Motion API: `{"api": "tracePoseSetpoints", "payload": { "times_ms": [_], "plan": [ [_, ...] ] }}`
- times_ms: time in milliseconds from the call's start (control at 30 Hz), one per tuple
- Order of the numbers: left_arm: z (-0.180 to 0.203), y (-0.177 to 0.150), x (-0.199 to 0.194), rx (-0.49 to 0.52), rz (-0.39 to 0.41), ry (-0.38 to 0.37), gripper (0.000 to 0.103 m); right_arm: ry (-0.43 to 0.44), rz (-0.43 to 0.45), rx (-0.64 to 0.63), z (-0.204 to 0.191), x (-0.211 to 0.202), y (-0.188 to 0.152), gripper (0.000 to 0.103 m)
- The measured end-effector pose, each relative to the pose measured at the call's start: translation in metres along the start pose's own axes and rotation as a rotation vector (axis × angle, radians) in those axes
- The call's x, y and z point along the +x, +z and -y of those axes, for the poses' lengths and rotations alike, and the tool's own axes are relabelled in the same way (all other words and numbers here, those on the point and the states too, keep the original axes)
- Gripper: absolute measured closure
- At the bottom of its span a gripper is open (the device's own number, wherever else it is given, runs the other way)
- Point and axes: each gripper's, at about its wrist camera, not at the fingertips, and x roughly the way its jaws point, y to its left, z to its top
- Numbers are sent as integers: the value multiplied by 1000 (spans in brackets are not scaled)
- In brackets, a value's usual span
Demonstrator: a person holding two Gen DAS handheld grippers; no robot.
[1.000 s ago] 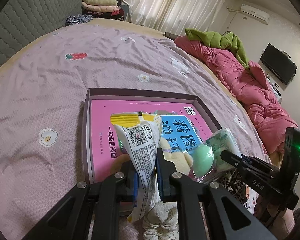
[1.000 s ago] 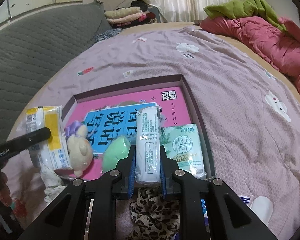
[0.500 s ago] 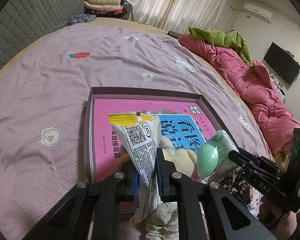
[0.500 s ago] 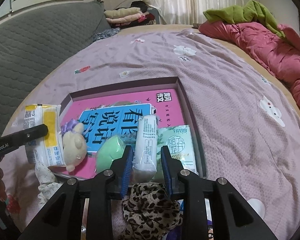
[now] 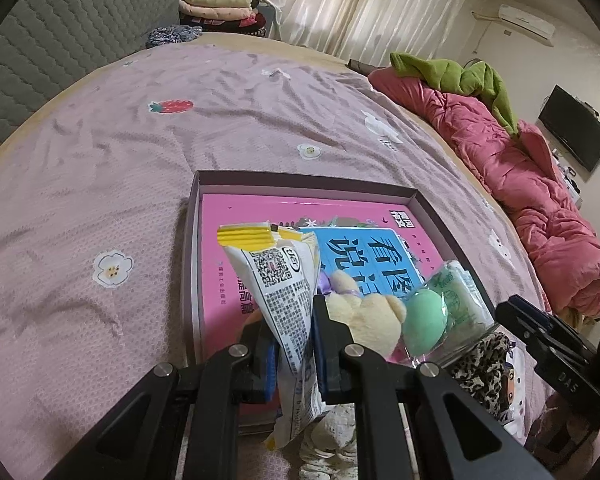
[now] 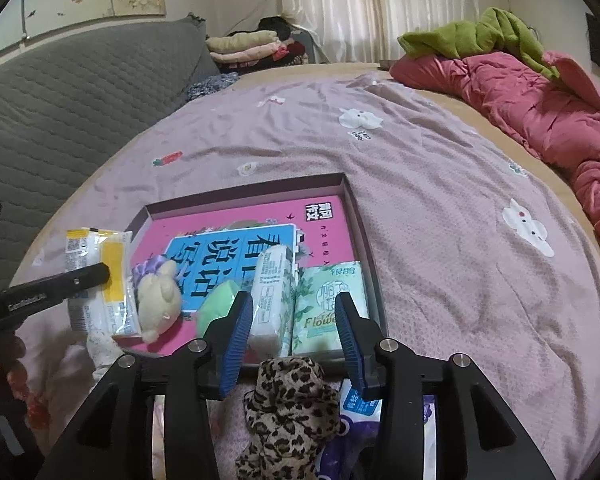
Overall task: Organize soft objects
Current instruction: 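Open the right tool to release the white roll into the box while the left tool holds the snack bag, then lower the yellow snack bag into the box and open the left tool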
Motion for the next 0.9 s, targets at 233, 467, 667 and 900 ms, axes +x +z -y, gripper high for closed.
{"api": "tracePoseSetpoints", "payload": {
  "times_ms": [233,467,667,900],
  "plan": [
    [7,-1,0,29,-7,45,87,4,6,-6,-1,-7,-2,56],
    [8,-2,3,43,-31,69,83,0,8,-4,1,-11,-2,56],
    [8,-2,4,45,-41,79,78,-8,4,1,4,-12,-3,55],
    [6,-6,5,49,-58,104,65,-3,1,8,6,-14,-3,51]
  ]
}}
